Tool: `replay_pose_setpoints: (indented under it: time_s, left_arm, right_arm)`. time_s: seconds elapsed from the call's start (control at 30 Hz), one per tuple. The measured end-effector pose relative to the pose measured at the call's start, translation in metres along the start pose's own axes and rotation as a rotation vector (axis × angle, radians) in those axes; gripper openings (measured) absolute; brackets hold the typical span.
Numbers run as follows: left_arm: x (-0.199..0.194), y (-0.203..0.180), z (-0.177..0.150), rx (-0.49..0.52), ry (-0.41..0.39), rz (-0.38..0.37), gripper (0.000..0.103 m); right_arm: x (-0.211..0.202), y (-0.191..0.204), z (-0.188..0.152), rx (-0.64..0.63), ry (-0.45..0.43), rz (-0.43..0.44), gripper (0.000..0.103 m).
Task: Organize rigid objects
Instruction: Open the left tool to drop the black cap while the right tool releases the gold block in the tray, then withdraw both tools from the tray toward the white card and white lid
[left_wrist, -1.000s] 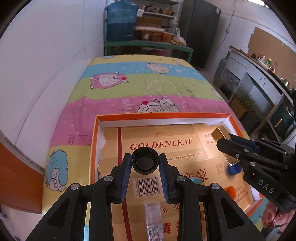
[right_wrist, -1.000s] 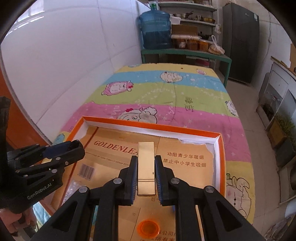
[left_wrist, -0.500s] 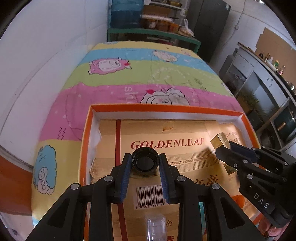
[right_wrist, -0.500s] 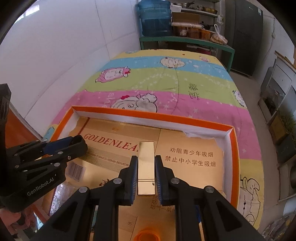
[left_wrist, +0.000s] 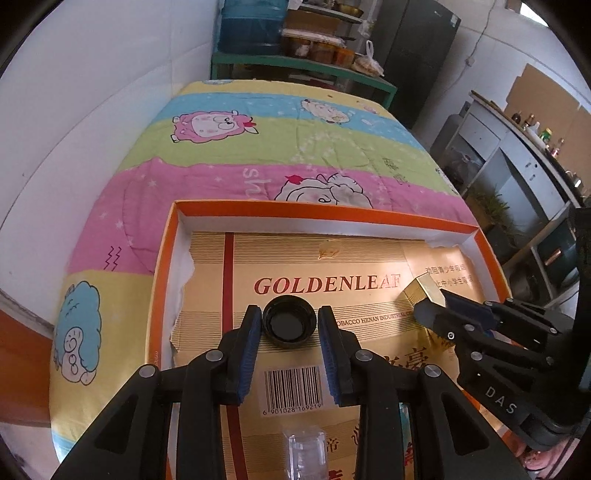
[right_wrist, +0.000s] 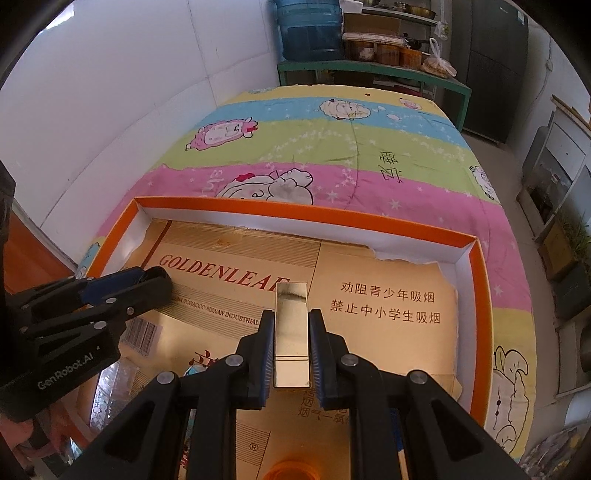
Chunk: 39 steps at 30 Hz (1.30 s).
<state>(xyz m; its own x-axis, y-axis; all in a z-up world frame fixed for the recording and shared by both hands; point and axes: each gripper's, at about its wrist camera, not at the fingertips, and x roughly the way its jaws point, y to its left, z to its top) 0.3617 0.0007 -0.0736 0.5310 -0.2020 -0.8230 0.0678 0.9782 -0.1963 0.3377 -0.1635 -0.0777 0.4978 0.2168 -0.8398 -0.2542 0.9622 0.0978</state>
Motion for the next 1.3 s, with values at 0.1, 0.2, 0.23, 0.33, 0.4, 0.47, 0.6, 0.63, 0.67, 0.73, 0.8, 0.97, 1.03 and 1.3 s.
replay_pose_setpoints:
  time_s: [0.1, 0.2, 0.23, 0.33, 0.4, 0.47, 0.6, 0.63, 0.67, 0.73, 0.8, 0.97, 1.03, 1.3]
  left_arm:
    - [-0.002, 0.001, -0.001, -0.005, -0.004, -0.002, 0.033]
    - [-0.006, 0.004, -0.002, -0.014, -0.016, -0.015, 0.033]
    - [-0.008, 0.004, -0.003, -0.017, -0.023, -0.020, 0.033]
    - [-0.020, 0.006, -0.004, -0.027, -0.061, -0.035, 0.035]
    - [-0.030, 0.006, -0.005, -0.027, -0.090, -0.043, 0.035]
    - [-0.040, 0.004, -0.006, -0.018, -0.111, -0.048, 0.035]
    - [-0.058, -0.002, -0.013, 0.008, -0.133, -0.042, 0.035]
    - [-0.063, -0.003, -0.016, 0.014, -0.139, -0.034, 0.035]
    - [-0.066, -0.004, -0.018, 0.017, -0.144, -0.029, 0.035]
    - [-0.075, -0.008, -0.024, 0.022, -0.159, -0.023, 0.035]
    - [-0.085, -0.010, -0.030, 0.024, -0.171, -0.024, 0.035]
    - [-0.106, -0.014, -0.045, 0.033, -0.193, -0.035, 0.035]
    - [-0.116, -0.018, -0.053, 0.041, -0.201, -0.039, 0.035]
    - [-0.146, -0.025, -0.081, 0.049, -0.224, -0.051, 0.035]
  right_arm:
    - [-0.001, 0.001, 0.000, -0.003, -0.002, -0.008, 0.019]
    - [-0.003, 0.002, -0.001, -0.003, -0.008, -0.022, 0.029]
    - [-0.004, 0.002, -0.002, -0.001, -0.012, -0.025, 0.032]
    - [-0.012, 0.002, -0.004, 0.009, -0.028, -0.018, 0.033]
    - [-0.018, 0.003, -0.006, 0.014, -0.043, -0.016, 0.033]
    - [-0.026, 0.004, -0.009, 0.016, -0.060, -0.019, 0.033]
    - [-0.039, 0.006, -0.016, 0.029, -0.080, -0.005, 0.033]
    - [-0.041, 0.007, -0.017, 0.031, -0.083, -0.002, 0.033]
    - [-0.043, 0.007, -0.019, 0.033, -0.086, 0.000, 0.033]
    - [-0.047, 0.009, -0.022, 0.034, -0.090, 0.002, 0.033]
    - [-0.051, 0.011, -0.025, 0.033, -0.095, -0.001, 0.033]
    - [-0.065, 0.015, -0.033, 0.040, -0.114, 0.006, 0.033]
    - [-0.071, 0.017, -0.038, 0.046, -0.121, 0.013, 0.033]
    - [-0.096, 0.030, -0.061, 0.036, -0.146, 0.010, 0.033]
